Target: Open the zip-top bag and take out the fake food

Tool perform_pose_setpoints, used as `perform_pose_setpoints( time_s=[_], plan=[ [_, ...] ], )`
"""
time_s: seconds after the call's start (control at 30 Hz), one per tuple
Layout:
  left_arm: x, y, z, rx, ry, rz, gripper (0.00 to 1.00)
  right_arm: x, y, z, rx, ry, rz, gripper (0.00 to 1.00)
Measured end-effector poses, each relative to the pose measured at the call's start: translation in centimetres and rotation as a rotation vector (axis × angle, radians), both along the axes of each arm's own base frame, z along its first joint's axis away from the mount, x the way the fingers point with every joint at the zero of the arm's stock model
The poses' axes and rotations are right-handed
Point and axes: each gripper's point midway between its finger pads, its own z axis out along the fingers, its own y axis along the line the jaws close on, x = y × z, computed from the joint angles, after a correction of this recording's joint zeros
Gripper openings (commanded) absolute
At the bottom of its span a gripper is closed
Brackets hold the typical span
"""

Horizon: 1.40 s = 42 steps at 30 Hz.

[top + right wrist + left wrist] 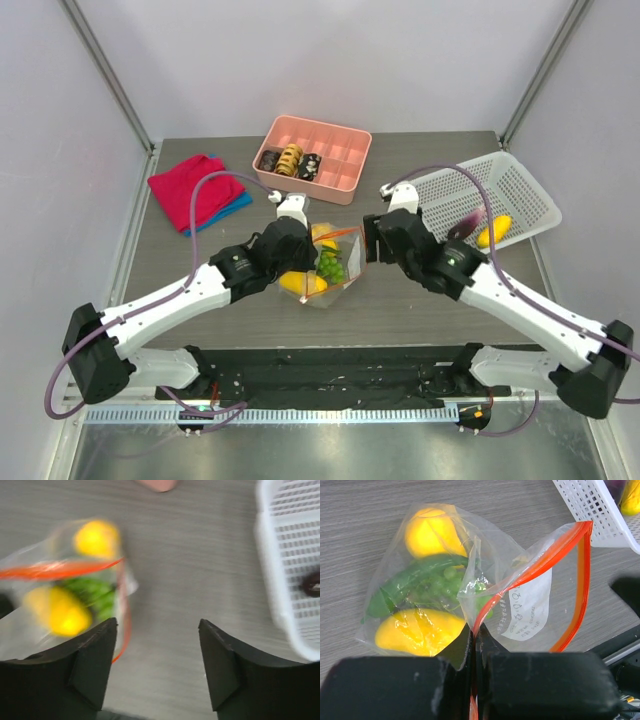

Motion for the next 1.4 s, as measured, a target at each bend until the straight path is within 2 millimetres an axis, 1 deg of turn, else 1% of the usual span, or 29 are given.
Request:
perform_pose_setpoints(
  time_s=[0.03, 0.07, 0.1, 0.13, 0.17, 0.23, 0.33, 0.4, 0.47, 0.5, 0.57, 0.6, 0.67, 0.73, 0.8, 0.9, 1.1, 1.17, 1.27, 1.4],
  plan=[
    [0.0, 0.0, 0.0, -0.002, 0.001, -0.002, 0.00, -1.3, 1.2, 0.5, 0.042, 0.002, 0.070, 0.59],
    [0.0, -0.1, 0.0, -0.002, 0.002, -0.004, 0.00, -2.2, 1.8, 1.0, 0.069, 0.003, 0.114, 0.57],
    [-0.1, -0.1, 0.0, -0.004, 0.002, -0.005, 0.00, -3.0, 2.5, 1.5, 0.110, -0.001, 0.162, 0.50],
    [-0.1, -0.1, 0.0, -0.005, 0.003, -0.006, 0.00, -3.6, 3.2, 2.1, 0.150, -0.006, 0.207, 0.46],
    [-0.1, -0.2, 0.1, -0.008, 0.003, -0.008, 0.00, -4.1, 3.9, 2.4, 0.187, -0.009, 0.247, 0.45],
    [-0.1, -0.3, 0.1, -0.014, 0.005, -0.011, 0.00, -4.5, 5.1, 2.5, 0.235, -0.003, 0.300, 0.43],
    [-0.2, -0.4, 0.2, -0.022, 0.009, -0.014, 0.00, -4.6, 7.4, 0.5, 0.258, 0.057, 0.363, 0.42],
    [-0.2, -0.5, 0.2, -0.028, 0.011, -0.013, 0.00, -4.3, 8.9, -1.9, 0.249, 0.115, 0.387, 0.42],
    [-0.3, -0.7, 0.2, -0.039, 0.017, -0.014, 0.00, -4.2, 9.8, -4.2, 0.235, 0.161, 0.401, 0.42],
    [-0.3, -0.8, 0.3, -0.044, 0.017, -0.014, 0.00, -4.3, 10.1, -5.7, 0.223, 0.189, 0.405, 0.42],
    [-0.3, -1.1, 0.1, -0.048, 0.021, -0.019, 0.00, -4.4, 10.3, -7.6, 0.205, 0.226, 0.410, 0.42],
    [-0.4, -1.2, 0.0, -0.048, 0.023, -0.022, 0.00, -4.3, 10.5, -8.3, 0.200, 0.236, 0.411, 0.42],
    [-0.4, -1.5, -0.3, -0.047, 0.030, -0.024, 0.00, -3.9, 11.0, -8.9, 0.204, 0.230, 0.412, 0.42],
    [-0.5, -1.8, -0.7, -0.046, 0.040, -0.022, 0.00, -3.4, 11.4, -9.1, 0.215, 0.209, 0.408, 0.42],
    [-0.5, -2.1, -1.1, -0.045, 0.050, -0.022, 0.00, -2.8, 11.7, -9.5, 0.232, 0.186, 0.392, 0.44],
    [-0.6, -2.6, -1.8, -0.039, 0.063, -0.023, 0.00, -2.0, 11.8, -10.0, 0.259, 0.159, 0.350, 0.44],
    [-0.9, -3.5, -3.0, -0.026, 0.083, -0.028, 0.00, -0.7, 11.2, -10.0, 0.368, 0.129, 0.172, 0.45],
    [-1.1, -3.8, -3.1, -0.030, 0.083, -0.032, 0.00, -0.5, 11.1, -9.9, 0.434, 0.132, 0.096, 0.46],
    [-1.2, -4.2, -3.0, -0.046, 0.084, -0.031, 0.00, -0.3, 10.7, -10.1, 0.498, 0.138, 0.010, 0.51],
    [-1.1, -4.4, -2.8, -0.054, 0.077, -0.026, 0.00, 0.1, 10.7, -10.8, 0.528, 0.148, -0.041, 0.54]
  ],
)
